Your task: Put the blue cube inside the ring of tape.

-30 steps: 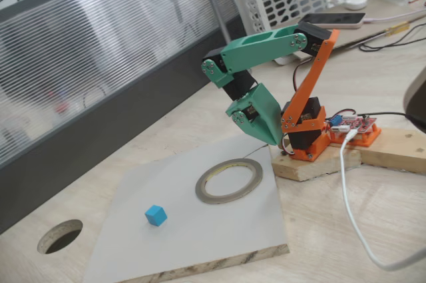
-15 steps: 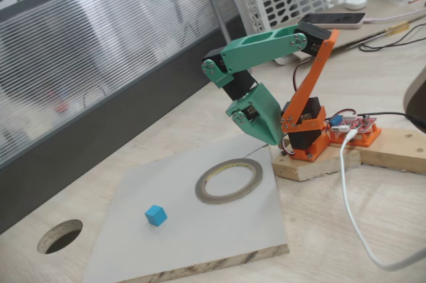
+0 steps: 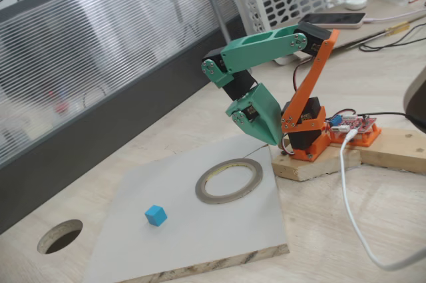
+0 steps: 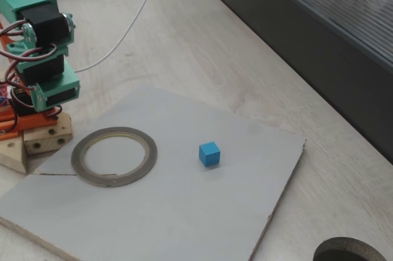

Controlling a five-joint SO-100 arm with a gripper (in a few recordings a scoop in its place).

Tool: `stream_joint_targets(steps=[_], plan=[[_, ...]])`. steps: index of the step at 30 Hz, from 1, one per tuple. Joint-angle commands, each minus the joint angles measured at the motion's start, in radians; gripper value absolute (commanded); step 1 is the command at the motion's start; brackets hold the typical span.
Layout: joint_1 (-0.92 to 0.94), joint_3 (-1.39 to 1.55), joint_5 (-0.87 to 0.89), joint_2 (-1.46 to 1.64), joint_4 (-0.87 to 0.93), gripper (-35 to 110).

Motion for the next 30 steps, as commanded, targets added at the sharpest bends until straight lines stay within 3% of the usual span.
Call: stream_joint_targets(steps=[1, 9, 16, 22, 30], plan=[[0.005, -0.006, 0.015, 0.002, 0.009, 2], [-0.011, -0.035, 0.008, 0.012, 0.009, 2], [-0.172, -0.264, 0.015, 0.000, 0.017, 2], [-0.279, -0.284, 0.011, -0.014, 0.009, 2], [-0.554, -0.287, 0.015, -0.133, 0.009, 2]])
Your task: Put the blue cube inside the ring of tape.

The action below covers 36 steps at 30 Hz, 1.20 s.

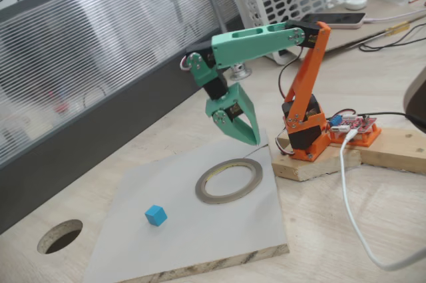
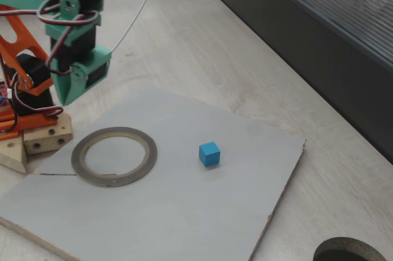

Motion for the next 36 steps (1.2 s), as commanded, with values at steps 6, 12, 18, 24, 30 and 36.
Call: stream_joint_targets(steps=[6, 12, 18, 24, 30, 36], plan=[[-0.201, -0.020, 0.014, -0.011, 0.005, 2], [-0.207, -0.025, 0.009, -0.032, 0.003, 2], [-0.206, -0.227, 0.012, -0.201, 0.003, 2], [-0.206, -0.495, 0.012, -0.428, 0.003, 2], [-0.198, -0.746, 0.008, -0.638, 0.003, 2], [-0.195, -0.992, 0.006, -0.818, 0.003, 2]])
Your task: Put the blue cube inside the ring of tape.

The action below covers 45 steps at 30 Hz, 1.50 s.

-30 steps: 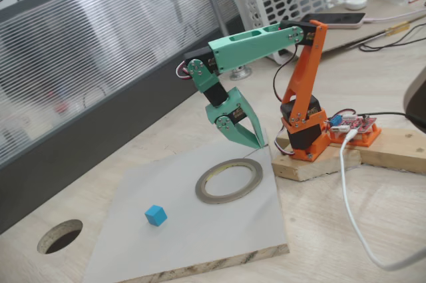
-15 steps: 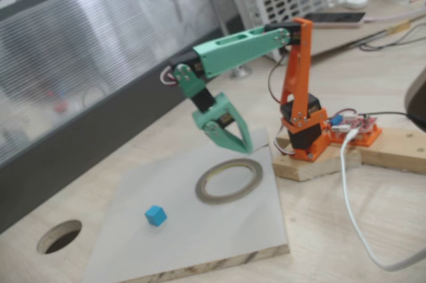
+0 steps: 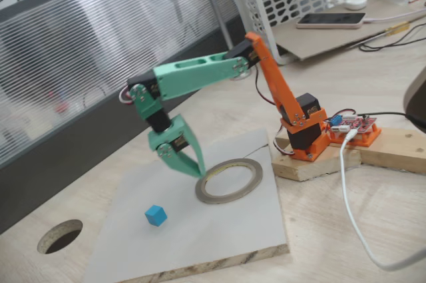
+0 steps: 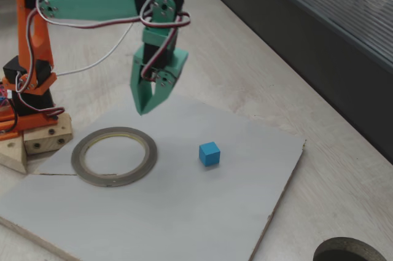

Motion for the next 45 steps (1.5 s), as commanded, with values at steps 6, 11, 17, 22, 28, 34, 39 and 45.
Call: stream_joint_targets(steps=[6, 11, 17, 22, 28, 34, 39, 45], plan=[[-0.011, -0.339, 0.006, -0.201, 0.003, 2], [-0.009, -0.488, 0.006, -0.301, 0.003, 2], [-0.009, -0.586, 0.005, -0.383, 0.002, 2], [-0.008, -0.623, 0.005, -0.414, -0.005, 2], [0.067, -0.664, 0.005, -0.414, -0.218, 2], [0.098, -0.653, 0.005, -0.413, -0.399, 2], [0.098, -0.652, 0.009, -0.413, -0.402, 2], [0.098, -0.652, 0.012, -0.413, -0.400, 2]])
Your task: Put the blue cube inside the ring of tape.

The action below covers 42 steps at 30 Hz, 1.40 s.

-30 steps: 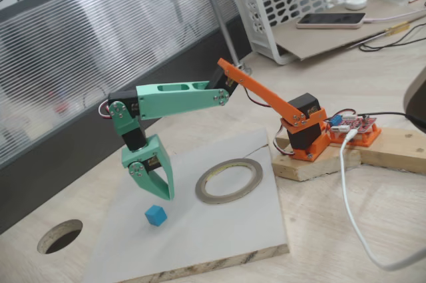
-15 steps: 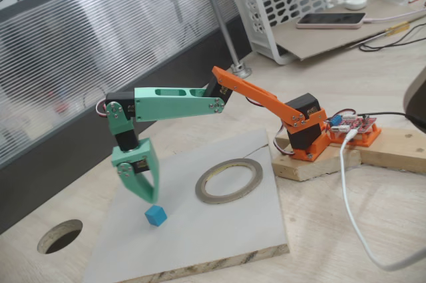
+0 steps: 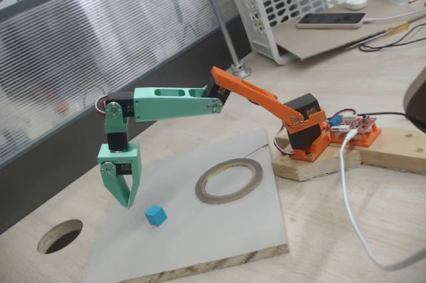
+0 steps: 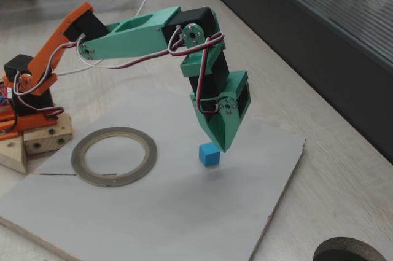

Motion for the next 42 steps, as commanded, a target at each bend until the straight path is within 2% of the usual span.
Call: stream_joint_targets(steps=[1, 17, 24, 27, 36, 42], plan=[[-0.005, -0.009, 0.015, 0.032, 0.005, 2], [-0.006, -0.008, 0.014, 0.032, 0.008, 2], [-0.006, 0.095, 0.008, 0.046, 0.008, 4], [-0.006, 0.100, 0.008, 0.046, 0.008, 12], [-0.006, 0.101, 0.018, 0.046, 0.021, 49], [-0.008, 0.095, 0.017, 0.046, 0.114, 56]])
